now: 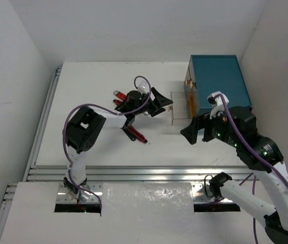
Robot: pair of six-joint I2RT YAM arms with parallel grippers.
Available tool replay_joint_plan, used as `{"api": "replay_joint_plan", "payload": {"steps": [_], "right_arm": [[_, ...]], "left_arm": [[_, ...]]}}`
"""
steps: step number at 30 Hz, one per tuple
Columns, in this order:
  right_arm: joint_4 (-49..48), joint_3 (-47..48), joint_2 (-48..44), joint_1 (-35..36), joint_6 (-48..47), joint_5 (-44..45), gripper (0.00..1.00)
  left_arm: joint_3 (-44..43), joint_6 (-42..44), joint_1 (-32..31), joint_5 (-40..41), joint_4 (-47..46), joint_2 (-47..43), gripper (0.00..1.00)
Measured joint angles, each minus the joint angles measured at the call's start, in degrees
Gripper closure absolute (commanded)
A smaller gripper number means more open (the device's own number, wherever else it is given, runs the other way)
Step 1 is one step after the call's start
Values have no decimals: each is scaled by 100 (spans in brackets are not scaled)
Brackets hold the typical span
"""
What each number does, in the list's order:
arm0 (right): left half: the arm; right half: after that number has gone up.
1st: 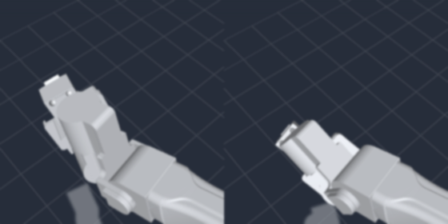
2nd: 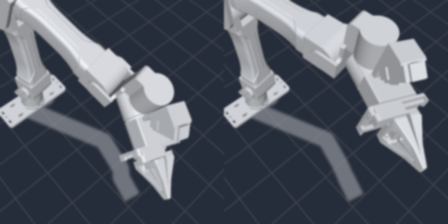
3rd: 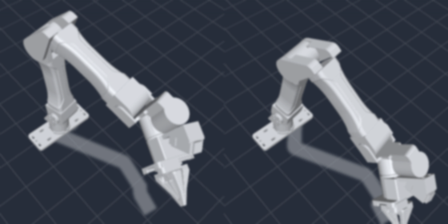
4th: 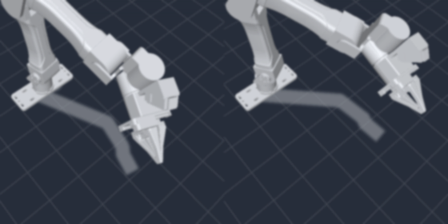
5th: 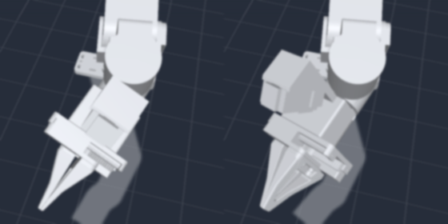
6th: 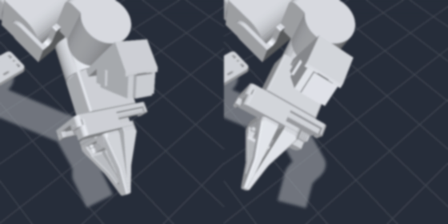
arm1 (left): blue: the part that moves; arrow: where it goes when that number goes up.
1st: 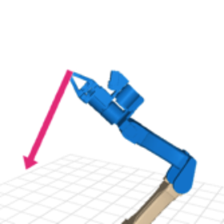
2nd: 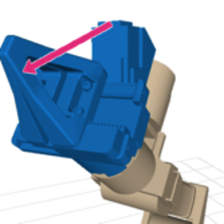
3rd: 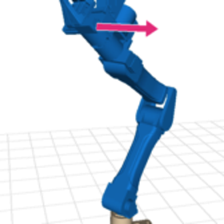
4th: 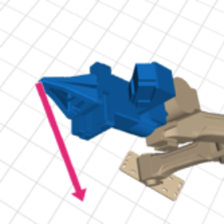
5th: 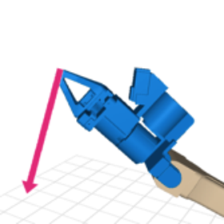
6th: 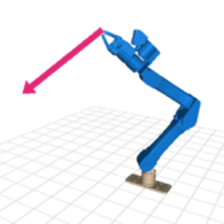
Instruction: Sort the tools into containers
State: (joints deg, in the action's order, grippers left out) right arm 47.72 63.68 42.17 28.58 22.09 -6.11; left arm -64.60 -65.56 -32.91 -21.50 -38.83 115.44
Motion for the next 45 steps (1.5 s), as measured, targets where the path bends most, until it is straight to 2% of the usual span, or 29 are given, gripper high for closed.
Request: {"api": "replay_joint_plan", "payload": {"steps": [3,5,8,13,17,19,22,24,30,34,37,40,43,44,45], "right_arm": [[-15,-24,96,0,0,-35,1],[-24,-26,160,0,-4,-57,1],[-87,-24,328,0,-44,-197,1],[-168,26,1119,15,-118,-625,1],[-452,26,2013,387,-131,-743,2],[-691,24,2446,658,-184,-745,7],[-1259,44,3351,994,-350,-732,13],[-1340,306,4190,1189,-531,-634,13],[-1493,1971,6887,1567,-1108,-238,18],[-1399,2756,7936,1620,-1399,-20,21],[-1276,3329,8496,1617,-1567,98,27],[-1104,3829,8946,1604,-1720,133,44],[-1032,3952,9040,1604,-1749,87,50],[-1043,3950,9040,1609,-1764,83,61],[-1049,3936,9040,1613,-1768,37,67]], "left_arm": [[0,92,0,9,129,-57,10],[2,190,2,98,326,-131,0],[50,407,11,501,1016,-455,0],[280,848,243,1875,2761,-1947,0],[282,1165,695,3071,4186,-3438,0],[306,1394,903,3665,4811,-4245,0],[372,1847,975,4280,5678,-5521,0],[376,2170,964,4428,6192,-6249,0],[555,3163,962,4216,7294,-7993,0],[844,3738,962,4207,7484,-8891,0],[1250,3897,962,4299,7543,-9143,0],[1591,3998,962,4262,7639,-9171,0],[1683,4035,962,4251,7729,-9186,0],[1683,4046,962,4238,7726,-9202,0],[1683,4052,962,4238,7715,-9230,0]]}}
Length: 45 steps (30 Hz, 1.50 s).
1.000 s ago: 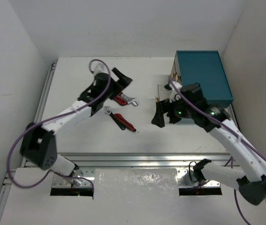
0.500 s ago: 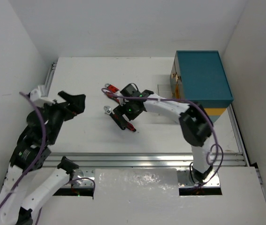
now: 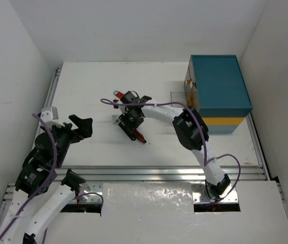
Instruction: Sort the tools into containers
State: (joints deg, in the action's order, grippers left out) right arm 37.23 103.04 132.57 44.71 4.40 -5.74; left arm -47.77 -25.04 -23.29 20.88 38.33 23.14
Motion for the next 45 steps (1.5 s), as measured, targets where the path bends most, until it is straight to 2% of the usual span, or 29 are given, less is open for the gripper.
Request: {"api": "replay_joint_plan", "payload": {"steps": [3,6,7,10,17,23,32,37,40,44,45], "right_arm": [[-35,-39,-31,2,15,-15,81],[-87,-195,-151,7,7,-15,92],[-74,-289,-236,4,4,0,92],[-50,-688,-699,4,-11,72,92],[-225,-1403,-2741,-61,-407,625,93],[-887,-1923,-4039,-699,-1379,774,94],[-1764,-2533,-3987,-2124,-2516,562,95],[-1790,-2579,-3797,-2371,-2857,422,93],[-1814,-2645,-3801,-2411,-2940,396,88],[-1878,-2922,-3814,-2465,-2968,450,86],[-1864,-2988,-3814,-2472,-2968,470,82]], "left_arm": [[0,31,0,0,-2,-68,0],[-2,39,0,0,-7,-94,0],[0,39,0,0,-11,-105,0],[0,44,0,2,-26,-151,0],[0,55,0,2,-46,-256,0],[0,57,0,4,-79,-289,0],[9,59,0,-4,-81,-308,0],[31,63,-4,-24,-85,-328,0],[33,63,-4,-39,-85,-328,0],[33,74,-4,-52,-85,-345,0],[33,76,-4,-55,-85,-356,0]]}}
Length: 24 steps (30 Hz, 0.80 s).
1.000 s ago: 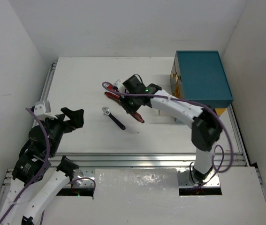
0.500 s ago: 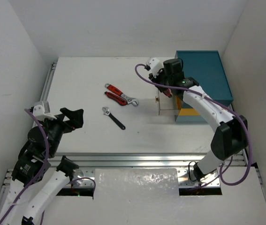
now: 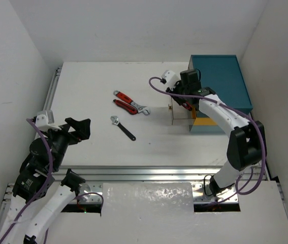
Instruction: Sort the tools into containers
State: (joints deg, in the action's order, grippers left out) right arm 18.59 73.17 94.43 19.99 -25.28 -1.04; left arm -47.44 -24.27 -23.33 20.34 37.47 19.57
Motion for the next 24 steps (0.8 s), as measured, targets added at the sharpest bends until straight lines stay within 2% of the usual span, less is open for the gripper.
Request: {"api": "replay_joint_plan", "payload": {"steps": [3,4,6,9,16,20,21,23,24], "right_arm": [[70,-92,-7,-4,7,96,69],[74,-109,-20,-4,24,120,53],[85,-136,-83,-4,76,190,45],[111,-133,-286,-4,190,251,16],[426,284,-693,55,643,229,14],[538,540,-811,398,1305,111,14],[573,584,-841,542,1574,87,12],[647,616,-909,767,2085,90,1],[710,621,-946,872,2350,129,1]], "left_arm": [[2,2,0,-2,-2,-35,0],[2,2,0,-2,-2,-46,0],[2,2,0,-2,-7,-50,0],[15,2,0,-2,-20,-52,0],[26,2,0,-2,-37,-59,0],[20,-46,0,136,-24,101,0],[-39,-149,0,273,85,286,0],[-286,-461,0,505,313,940,0],[-431,-610,0,564,315,1388,0]]}}
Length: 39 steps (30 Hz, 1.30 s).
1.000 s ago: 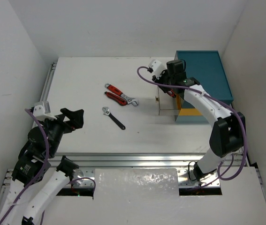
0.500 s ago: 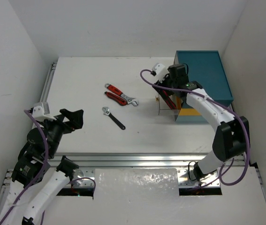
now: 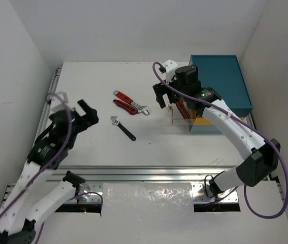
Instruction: Sort the tools into containers
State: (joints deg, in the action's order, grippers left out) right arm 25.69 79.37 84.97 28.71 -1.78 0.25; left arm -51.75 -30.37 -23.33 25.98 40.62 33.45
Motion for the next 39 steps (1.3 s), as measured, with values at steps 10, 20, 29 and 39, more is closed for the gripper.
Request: {"api": "replay_joint_plan", "payload": {"steps": [10,20,29,39], "right_arm": [[879,-898,-1453,293,1945,1023,1],[1488,-1746,-2127,332,2129,1095,1],[1593,-2044,-2424,343,2074,966,1],[1593,-2044,-2468,343,2057,713,1]], "left_arm": [[-1633,-1545,0,66,-188,5228,0],[-5093,-2518,-96,20,629,9226,15],[-5447,-2763,-144,-7,855,9742,28],[-4588,-2815,-131,92,168,9423,57]]}}
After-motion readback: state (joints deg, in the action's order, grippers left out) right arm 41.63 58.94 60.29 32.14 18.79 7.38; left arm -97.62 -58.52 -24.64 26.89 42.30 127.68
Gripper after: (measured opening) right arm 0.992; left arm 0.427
